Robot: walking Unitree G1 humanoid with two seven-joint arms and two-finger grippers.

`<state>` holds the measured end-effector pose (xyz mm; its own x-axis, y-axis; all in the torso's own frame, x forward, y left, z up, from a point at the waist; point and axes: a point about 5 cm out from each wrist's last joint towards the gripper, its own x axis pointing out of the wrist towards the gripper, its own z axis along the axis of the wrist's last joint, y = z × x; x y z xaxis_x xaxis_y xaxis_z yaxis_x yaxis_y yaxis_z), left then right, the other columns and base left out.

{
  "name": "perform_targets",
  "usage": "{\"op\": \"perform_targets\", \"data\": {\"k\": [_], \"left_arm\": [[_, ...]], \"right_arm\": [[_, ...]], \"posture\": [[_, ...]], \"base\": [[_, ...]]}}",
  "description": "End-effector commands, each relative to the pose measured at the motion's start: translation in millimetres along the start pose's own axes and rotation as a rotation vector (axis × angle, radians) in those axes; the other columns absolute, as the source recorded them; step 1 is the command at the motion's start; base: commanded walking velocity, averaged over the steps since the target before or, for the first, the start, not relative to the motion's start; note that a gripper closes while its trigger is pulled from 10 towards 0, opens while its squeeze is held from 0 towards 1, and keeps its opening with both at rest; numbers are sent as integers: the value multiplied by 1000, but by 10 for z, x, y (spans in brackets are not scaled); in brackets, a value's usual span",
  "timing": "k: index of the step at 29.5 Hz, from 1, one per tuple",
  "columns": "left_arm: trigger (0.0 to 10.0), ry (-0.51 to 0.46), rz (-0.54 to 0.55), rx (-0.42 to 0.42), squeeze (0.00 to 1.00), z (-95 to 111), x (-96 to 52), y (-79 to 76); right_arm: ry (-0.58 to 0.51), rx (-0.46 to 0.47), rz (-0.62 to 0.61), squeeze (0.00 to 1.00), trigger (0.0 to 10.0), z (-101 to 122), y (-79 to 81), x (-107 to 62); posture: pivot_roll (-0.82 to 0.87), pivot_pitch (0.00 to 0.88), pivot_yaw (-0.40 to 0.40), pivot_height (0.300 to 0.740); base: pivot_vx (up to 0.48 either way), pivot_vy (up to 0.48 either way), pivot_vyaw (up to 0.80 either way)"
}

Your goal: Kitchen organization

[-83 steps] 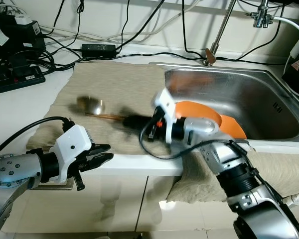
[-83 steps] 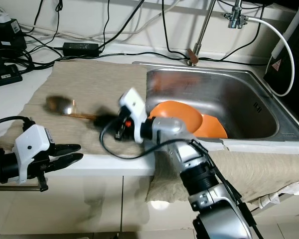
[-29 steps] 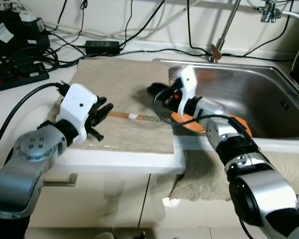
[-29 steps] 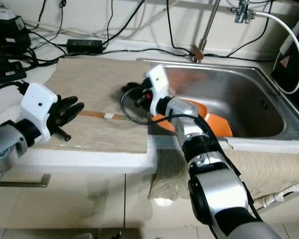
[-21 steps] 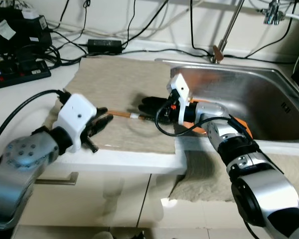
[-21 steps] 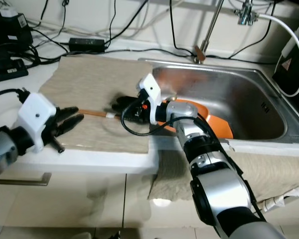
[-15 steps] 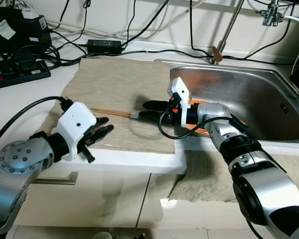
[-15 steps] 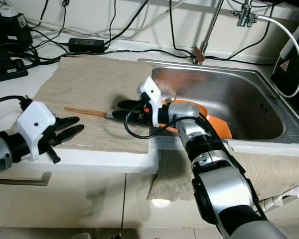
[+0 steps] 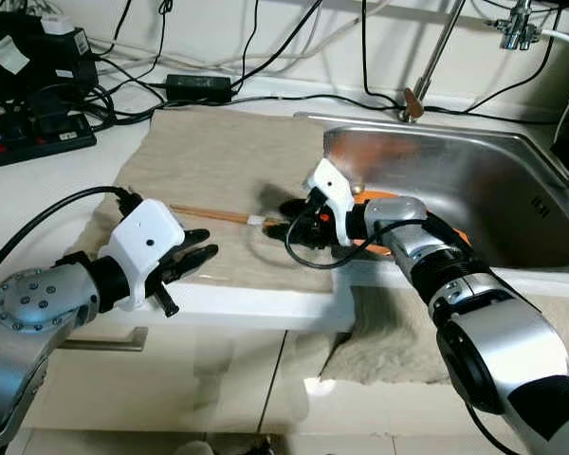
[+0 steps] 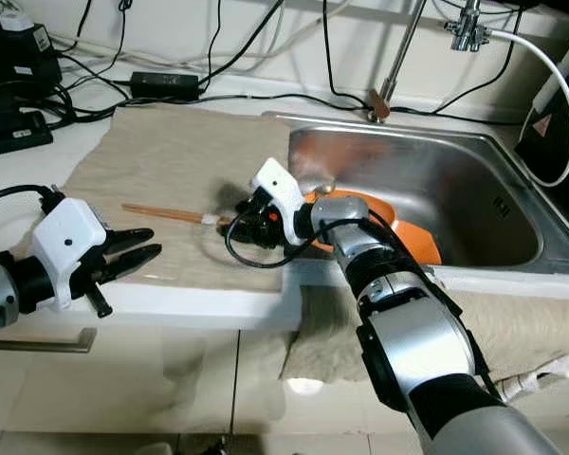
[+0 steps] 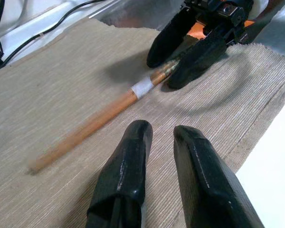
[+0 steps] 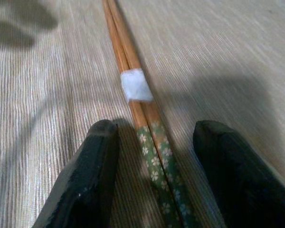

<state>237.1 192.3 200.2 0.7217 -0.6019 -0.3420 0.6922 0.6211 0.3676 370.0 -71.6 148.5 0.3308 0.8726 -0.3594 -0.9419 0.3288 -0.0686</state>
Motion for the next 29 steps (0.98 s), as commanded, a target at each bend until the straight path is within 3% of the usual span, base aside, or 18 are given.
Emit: {"op": "perform_targets", "data": {"k": [1, 3, 5, 6, 7, 8, 9, 22, 29], "left_arm": [[10000, -19, -27, 13, 0, 56, -21, -30], [10000, -19, -30, 13, 0, 55, -24, -37], [10000, -18, -34, 12, 0, 52, -30, -45], [10000, -18, -36, 11, 0, 51, -32, -47], [10000, -18, -37, 11, 0, 52, -31, -49], [10000, -18, -37, 11, 0, 52, -31, -49], [10000, -18, -38, 11, 0, 52, -30, -49], [10000, -22, -47, 12, 0, 59, -12, -54], [10000, -24, -56, 8, 0, 57, 11, -71]], "right_arm": [[85, -31, 35, 0, 10000, -47, -9, -37], [90, -29, 37, 0, 9608, -51, -12, -44], [95, -26, 41, 0, 4824, -53, -18, -53], [96, -25, 40, 0, 4000, -52, -21, -55], [95, -24, 39, 0, 824, -50, -24, -59], [95, -24, 39, 0, 824, -50, -24, -59], [93, -23, 37, 0, 0, -49, -27, -62], [-15, 15, -27, 0, 0, 49, -95, -102], [-45, 20, 8, 0, 0, 60, -76, -104]], "posture": [[60, 2, -124, 740], [60, 2, -124, 740], [60, 2, -124, 740], [60, 2, -124, 740], [58, 1, -125, 740], [58, 1, -125, 740], [58, 1, -125, 740], [52, 1, -117, 740], [50, 0, -116, 740]], "base": [[0, 0, 0], [0, 0, 0], [0, 0, 0], [0, 0, 0], [0, 0, 0], [0, 0, 0], [0, 0, 0], [0, 0, 0], [0, 0, 0]]}}
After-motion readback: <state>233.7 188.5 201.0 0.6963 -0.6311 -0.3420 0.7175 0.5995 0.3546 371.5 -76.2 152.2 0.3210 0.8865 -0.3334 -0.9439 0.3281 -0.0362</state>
